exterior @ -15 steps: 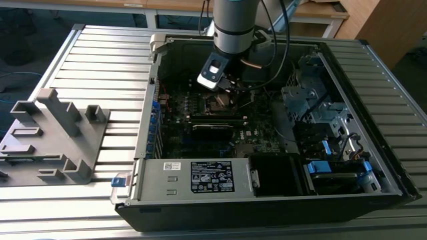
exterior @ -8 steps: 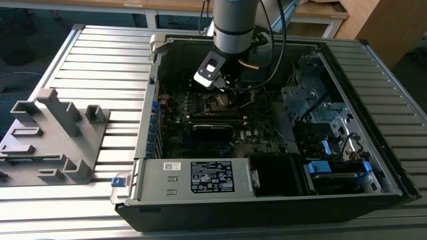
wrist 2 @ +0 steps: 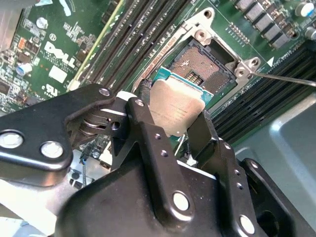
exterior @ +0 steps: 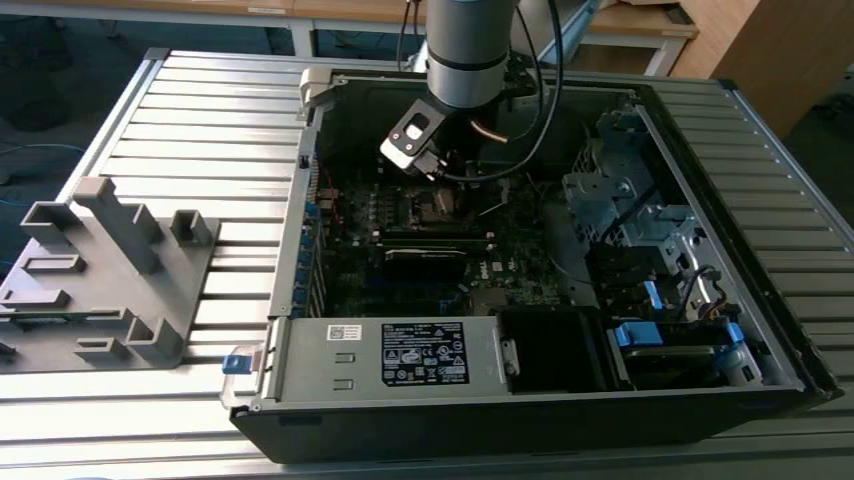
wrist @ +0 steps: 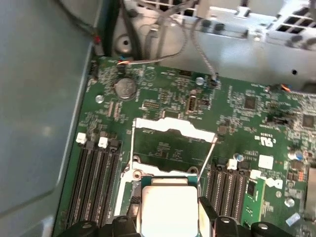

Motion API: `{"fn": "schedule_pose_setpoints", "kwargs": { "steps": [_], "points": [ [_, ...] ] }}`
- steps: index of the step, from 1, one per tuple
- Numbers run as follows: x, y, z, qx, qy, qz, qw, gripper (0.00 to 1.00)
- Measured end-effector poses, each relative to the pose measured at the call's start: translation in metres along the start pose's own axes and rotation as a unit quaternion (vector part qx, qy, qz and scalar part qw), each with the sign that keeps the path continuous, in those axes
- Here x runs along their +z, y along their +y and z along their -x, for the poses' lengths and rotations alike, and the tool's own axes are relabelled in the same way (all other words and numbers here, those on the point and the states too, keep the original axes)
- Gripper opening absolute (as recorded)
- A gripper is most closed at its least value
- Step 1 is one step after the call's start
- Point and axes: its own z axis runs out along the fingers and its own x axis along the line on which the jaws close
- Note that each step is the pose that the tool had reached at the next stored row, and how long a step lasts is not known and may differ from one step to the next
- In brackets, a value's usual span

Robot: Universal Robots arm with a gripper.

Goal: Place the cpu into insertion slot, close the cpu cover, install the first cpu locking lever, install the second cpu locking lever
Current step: 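Place the cpu into insertion slot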

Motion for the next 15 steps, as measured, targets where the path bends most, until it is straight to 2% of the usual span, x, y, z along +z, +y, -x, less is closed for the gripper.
{"fn": "schedule_pose_setpoints", "kwargs": {
  "steps": [9, 15],
  "points": [
    [0.0003, -0.0045, -0.0046, 0.014, -0.0013, 0.0002, 0.99990, 0.54],
    [0.0016, -0.0062, -0.0049, 0.046, -0.0041, 0.0009, 0.99891, 0.54]
  ]
}}
